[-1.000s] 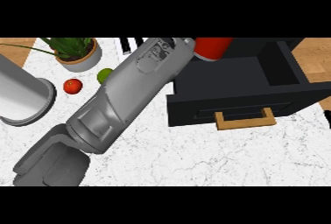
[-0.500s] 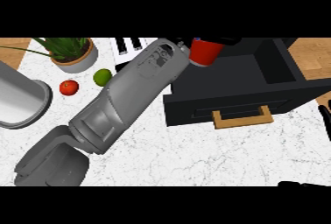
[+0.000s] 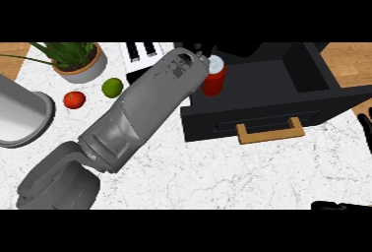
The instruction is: Pick up the can, place it into the drawer and close the drawer
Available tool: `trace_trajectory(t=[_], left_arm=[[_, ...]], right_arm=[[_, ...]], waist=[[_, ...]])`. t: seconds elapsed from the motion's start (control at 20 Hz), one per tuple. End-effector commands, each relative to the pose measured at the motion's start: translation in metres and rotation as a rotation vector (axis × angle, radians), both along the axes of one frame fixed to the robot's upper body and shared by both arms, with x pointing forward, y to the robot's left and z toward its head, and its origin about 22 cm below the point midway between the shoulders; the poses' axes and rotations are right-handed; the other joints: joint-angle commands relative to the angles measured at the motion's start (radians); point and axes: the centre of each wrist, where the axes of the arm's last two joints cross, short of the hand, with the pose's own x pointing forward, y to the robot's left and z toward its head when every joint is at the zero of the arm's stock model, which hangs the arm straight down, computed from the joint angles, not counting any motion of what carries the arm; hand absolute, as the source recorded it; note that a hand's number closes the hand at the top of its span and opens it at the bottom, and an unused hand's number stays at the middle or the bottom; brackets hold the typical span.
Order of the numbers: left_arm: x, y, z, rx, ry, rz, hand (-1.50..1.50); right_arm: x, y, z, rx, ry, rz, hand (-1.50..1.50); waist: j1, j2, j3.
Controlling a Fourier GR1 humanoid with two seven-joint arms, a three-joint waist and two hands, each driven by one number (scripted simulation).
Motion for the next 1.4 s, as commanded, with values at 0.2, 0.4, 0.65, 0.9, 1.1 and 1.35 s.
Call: trace_trajectory(t=[0.2, 0.4, 0.65, 0.9, 1.1, 1.35], left_arm=[[-0.007, -0.001, -0.019, -0.017, -0.021, 0.069, -1.5], [-0.006, -0.002, -0.013, -0.039, -0.009, 0.071, -1.5], [-0.004, -0.001, -0.007, -0.101, -0.013, 0.092, -1.5], [-0.004, 0.001, -0.012, -0.141, 0.017, 0.067, -1.5], [-0.005, -0.004, -0.001, -0.19, -0.017, 0.048, -1.5], [-0.011, -0.013, 0.009, -0.2, -0.035, 0.055, -1.5]], right_arm=[[0.006, 0.009, 0.001, -0.004, -0.003, 0.024, -1.5], [-0.004, -0.001, 0.006, -0.036, -0.038, 0.014, -1.5], [-0.001, 0.002, 0.024, -0.246, -0.105, -0.004, -1.5], [-0.002, 0.012, 0.031, -0.37, -0.17, 0.001, -1.5], [0.008, 0.011, 0.035, -0.484, -0.184, -0.019, -1.5], [0.022, 0.028, 0.038, -0.671, -0.208, -0.033, -1.5]], waist=[[-0.008, -0.001, 0.0], [-0.018, -0.001, 0.0], [0.0, 0.002, -0.001], [0.007, 0.001, -0.001], [0.04, -0.005, -0.002], [0.057, -0.012, -0.002]])
